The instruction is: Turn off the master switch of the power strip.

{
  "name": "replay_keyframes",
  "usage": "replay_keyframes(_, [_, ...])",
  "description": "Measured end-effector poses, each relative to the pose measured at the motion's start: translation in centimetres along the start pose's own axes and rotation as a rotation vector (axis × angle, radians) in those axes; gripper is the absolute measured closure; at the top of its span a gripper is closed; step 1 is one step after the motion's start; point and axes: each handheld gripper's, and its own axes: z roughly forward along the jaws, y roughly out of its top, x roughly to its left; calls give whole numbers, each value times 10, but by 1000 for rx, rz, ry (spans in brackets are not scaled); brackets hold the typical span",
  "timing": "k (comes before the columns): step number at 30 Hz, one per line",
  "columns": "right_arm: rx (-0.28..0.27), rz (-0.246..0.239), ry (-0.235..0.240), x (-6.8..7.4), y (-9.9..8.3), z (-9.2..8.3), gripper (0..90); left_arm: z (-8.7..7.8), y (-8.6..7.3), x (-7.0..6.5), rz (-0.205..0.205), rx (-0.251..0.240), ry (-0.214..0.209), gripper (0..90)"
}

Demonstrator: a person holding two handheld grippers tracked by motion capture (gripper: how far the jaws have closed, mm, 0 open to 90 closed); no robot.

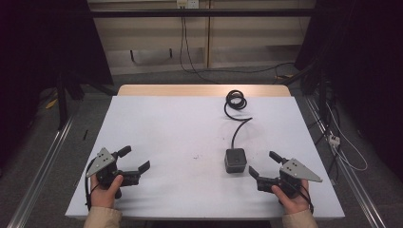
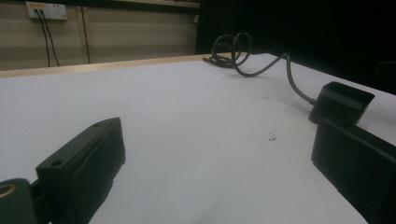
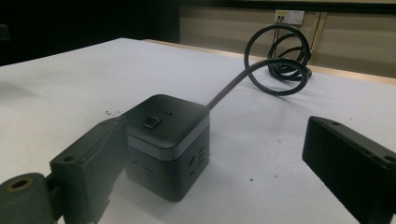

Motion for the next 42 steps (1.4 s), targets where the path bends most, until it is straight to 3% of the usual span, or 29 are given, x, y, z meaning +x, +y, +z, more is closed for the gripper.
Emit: replay_keyframes(42, [17, -7, 5, 9, 14, 25, 84, -2, -2, 0, 2, 7, -3, 26])
